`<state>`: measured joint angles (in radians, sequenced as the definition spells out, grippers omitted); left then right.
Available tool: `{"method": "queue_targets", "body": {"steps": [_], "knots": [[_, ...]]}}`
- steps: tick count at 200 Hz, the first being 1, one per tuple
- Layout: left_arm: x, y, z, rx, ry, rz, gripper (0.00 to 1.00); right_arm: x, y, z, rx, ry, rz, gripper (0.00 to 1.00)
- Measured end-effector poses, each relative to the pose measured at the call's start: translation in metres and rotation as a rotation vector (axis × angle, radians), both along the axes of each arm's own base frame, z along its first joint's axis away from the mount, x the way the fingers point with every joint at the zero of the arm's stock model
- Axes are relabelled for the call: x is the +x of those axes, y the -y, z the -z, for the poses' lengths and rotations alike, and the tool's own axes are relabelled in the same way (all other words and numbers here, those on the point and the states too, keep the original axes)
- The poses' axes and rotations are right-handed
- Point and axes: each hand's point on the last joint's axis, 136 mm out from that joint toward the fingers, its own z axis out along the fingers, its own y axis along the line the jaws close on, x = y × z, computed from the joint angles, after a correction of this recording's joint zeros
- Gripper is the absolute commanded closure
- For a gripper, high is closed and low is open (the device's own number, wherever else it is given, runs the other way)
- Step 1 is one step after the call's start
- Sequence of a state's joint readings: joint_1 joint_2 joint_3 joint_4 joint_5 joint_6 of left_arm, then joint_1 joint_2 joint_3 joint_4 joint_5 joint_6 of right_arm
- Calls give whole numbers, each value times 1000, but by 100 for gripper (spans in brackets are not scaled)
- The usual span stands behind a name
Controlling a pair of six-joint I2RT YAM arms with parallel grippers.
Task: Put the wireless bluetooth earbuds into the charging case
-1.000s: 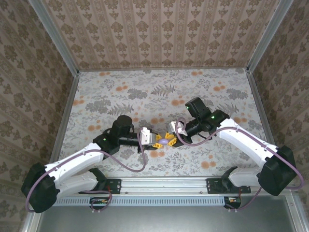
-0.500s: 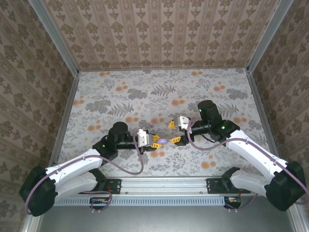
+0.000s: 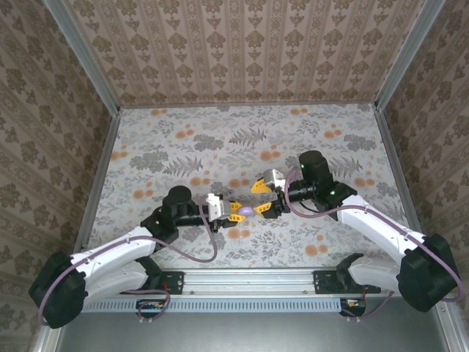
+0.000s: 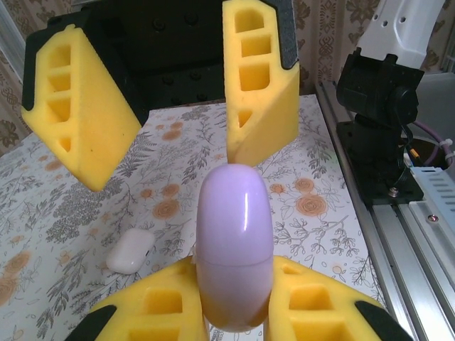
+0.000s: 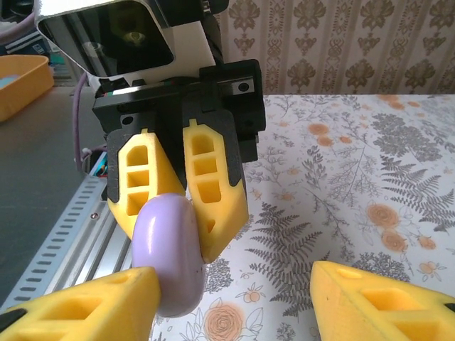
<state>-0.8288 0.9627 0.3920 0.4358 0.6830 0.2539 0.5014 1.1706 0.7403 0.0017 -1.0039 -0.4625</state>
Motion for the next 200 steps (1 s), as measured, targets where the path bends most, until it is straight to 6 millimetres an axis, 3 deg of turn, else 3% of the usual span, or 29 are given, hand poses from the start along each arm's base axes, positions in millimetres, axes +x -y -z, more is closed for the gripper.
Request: {"method": "queue_targets", "body": {"steps": [37,75,139,200], "knots": [[2,0,-1,-4,7,-13,94,1,0,-1,-5,1,1,39],[11,0,-5,-18,32,-58,94,-2,-1,-9,8,-1,14,30],[17,0,-10,-35,48,-93,95,-3,-8,-11,8,-44,17,30],[17,0,-11,-41,45,-96,95,8,-13,-7,-16,-35,41,31]]}}
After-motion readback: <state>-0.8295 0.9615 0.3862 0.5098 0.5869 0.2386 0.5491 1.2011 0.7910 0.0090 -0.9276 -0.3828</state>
